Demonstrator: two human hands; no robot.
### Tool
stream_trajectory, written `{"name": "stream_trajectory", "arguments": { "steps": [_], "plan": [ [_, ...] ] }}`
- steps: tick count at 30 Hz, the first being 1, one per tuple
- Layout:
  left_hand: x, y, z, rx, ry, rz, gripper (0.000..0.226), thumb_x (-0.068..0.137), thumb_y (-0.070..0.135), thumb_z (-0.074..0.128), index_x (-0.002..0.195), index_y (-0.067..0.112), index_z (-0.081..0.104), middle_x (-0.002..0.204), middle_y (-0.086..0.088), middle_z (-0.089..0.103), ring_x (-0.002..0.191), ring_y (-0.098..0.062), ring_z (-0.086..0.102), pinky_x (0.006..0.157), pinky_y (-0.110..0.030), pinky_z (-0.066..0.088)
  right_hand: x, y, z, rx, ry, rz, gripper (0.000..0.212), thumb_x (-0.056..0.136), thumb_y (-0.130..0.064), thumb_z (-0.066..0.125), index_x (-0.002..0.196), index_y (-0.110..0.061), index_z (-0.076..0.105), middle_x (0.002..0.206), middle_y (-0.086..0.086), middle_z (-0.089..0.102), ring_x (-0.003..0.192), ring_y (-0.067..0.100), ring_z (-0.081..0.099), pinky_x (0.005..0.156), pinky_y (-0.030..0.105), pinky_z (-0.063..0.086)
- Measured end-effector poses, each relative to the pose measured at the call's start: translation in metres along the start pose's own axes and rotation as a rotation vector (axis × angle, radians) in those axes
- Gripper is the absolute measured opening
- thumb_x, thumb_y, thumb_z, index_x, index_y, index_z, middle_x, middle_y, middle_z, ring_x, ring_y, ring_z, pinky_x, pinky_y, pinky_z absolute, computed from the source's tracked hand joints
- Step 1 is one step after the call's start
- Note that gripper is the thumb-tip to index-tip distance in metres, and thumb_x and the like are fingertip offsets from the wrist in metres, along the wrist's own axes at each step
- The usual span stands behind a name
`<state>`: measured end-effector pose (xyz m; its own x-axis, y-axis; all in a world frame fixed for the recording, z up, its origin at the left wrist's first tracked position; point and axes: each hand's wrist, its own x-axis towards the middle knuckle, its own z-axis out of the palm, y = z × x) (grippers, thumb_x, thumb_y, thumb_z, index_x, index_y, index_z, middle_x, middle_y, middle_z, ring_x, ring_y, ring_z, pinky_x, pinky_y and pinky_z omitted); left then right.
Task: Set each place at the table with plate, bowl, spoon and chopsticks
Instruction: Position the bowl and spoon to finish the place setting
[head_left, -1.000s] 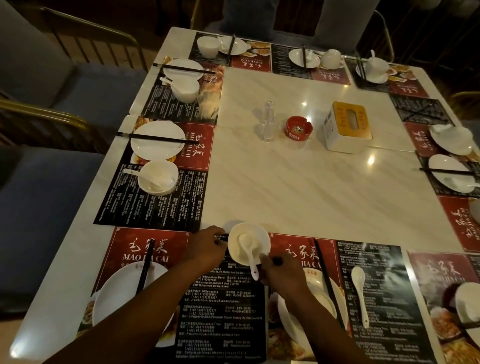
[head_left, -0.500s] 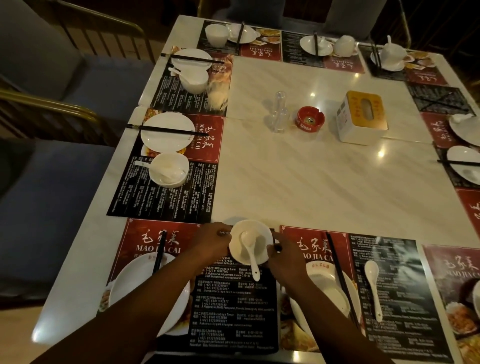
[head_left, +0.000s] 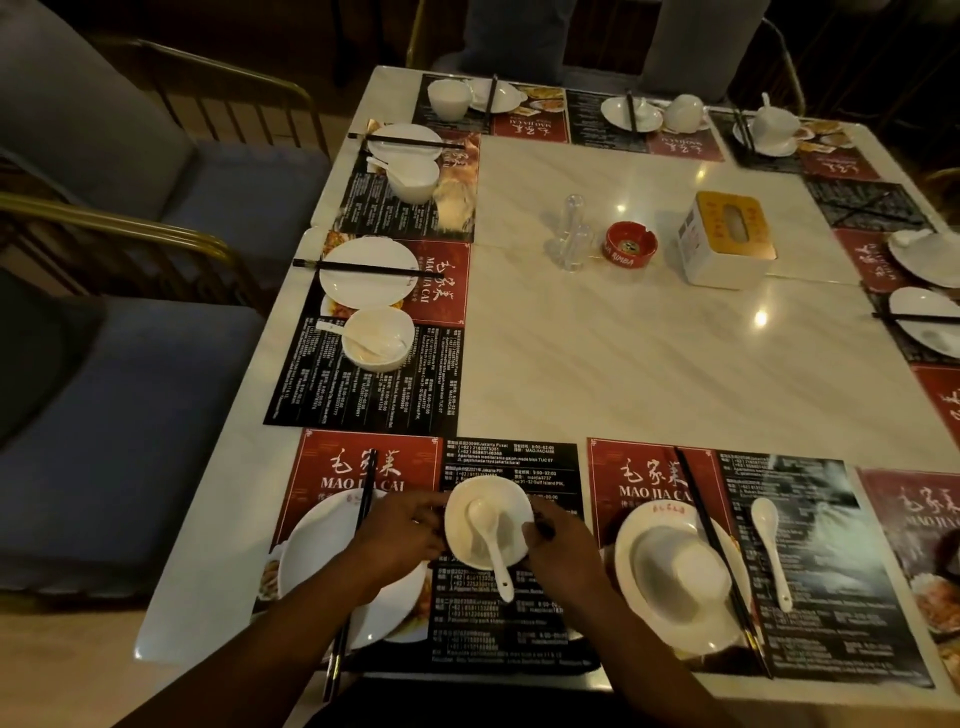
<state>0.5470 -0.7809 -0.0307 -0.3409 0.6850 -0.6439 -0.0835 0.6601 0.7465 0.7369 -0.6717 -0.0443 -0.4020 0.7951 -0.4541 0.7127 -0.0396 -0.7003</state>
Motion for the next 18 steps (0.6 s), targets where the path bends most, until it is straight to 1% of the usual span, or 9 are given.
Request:
{"name": "stream_trajectory", "arguments": {
  "steps": [2,4,6,9,12,14,18],
  "plan": [
    [-0.001,-0.004,-0.001,-0.006,0.002,0.018,0.054,0.077,-0.012,0.069,0.099,0.037,0.071,0.096,-0.009,0.074,0.089,-0.025,0.073,0.082,-0.043,0.061,-0.001,-0.003,0.003,-0.016,0.003,-0.004,0.036,0.099,-0.016,0.053,0.131,-0.03,0.062,0.121,-0.006,0.067,0.107,0.013,0.06,0.091,0.033,0.052],
    [-0.003,-0.006,-0.002,-0.008,0.011,0.039,0.057,0.079,-0.012,0.069,0.097,0.042,0.07,0.097,-0.005,0.074,0.092,-0.022,0.071,0.081,-0.038,0.061,0.0,-0.005,0.004,-0.04,0.009,-0.016,0.036,0.1,-0.015,0.052,0.132,-0.028,0.061,0.121,-0.004,0.067,0.102,0.011,0.056,0.083,0.027,0.045],
    [-0.003,-0.006,-0.002,-0.024,0.008,0.048,0.058,0.08,-0.011,0.068,0.097,0.045,0.069,0.096,-0.003,0.074,0.094,-0.022,0.071,0.082,-0.038,0.061,0.002,-0.009,0.004,-0.045,0.022,-0.013,0.037,0.1,-0.015,0.052,0.135,-0.027,0.059,0.123,-0.002,0.066,0.1,0.01,0.053,0.081,0.024,0.041],
    [-0.003,-0.004,-0.001,-0.034,-0.011,0.049,0.058,0.082,-0.011,0.066,0.098,0.045,0.068,0.097,-0.002,0.074,0.093,-0.023,0.072,0.084,-0.041,0.061,0.002,-0.012,0.003,-0.044,0.03,0.004,0.037,0.101,-0.015,0.052,0.136,-0.025,0.058,0.125,0.0,0.066,0.1,0.01,0.052,0.083,0.025,0.041],
    [-0.005,-0.005,0.001,-0.035,-0.024,0.052,0.057,0.082,-0.012,0.066,0.099,0.043,0.067,0.097,-0.003,0.073,0.092,-0.023,0.072,0.081,-0.039,0.061,-0.001,-0.01,0.003,-0.069,0.024,0.005,0.036,0.1,-0.017,0.052,0.135,-0.026,0.059,0.124,0.0,0.066,0.102,0.012,0.055,0.087,0.027,0.045],
    [-0.005,-0.007,0.003,-0.051,-0.027,0.053,0.057,0.083,-0.013,0.065,0.098,0.042,0.067,0.097,-0.005,0.073,0.091,-0.023,0.072,0.078,-0.035,0.061,-0.005,-0.007,0.003,-0.056,0.027,0.011,0.035,0.1,-0.018,0.053,0.133,-0.026,0.059,0.124,-0.001,0.066,0.105,0.012,0.056,0.092,0.03,0.049],
    [-0.004,-0.009,0.005,-0.045,-0.031,0.053,0.055,0.083,-0.012,0.065,0.098,0.041,0.067,0.101,-0.007,0.072,0.091,-0.024,0.072,0.079,-0.037,0.061,-0.012,-0.007,0.003,-0.027,0.035,0.024,0.036,0.1,-0.017,0.053,0.133,-0.028,0.06,0.125,-0.002,0.065,0.108,0.013,0.057,0.097,0.039,0.053]
  ]
}}
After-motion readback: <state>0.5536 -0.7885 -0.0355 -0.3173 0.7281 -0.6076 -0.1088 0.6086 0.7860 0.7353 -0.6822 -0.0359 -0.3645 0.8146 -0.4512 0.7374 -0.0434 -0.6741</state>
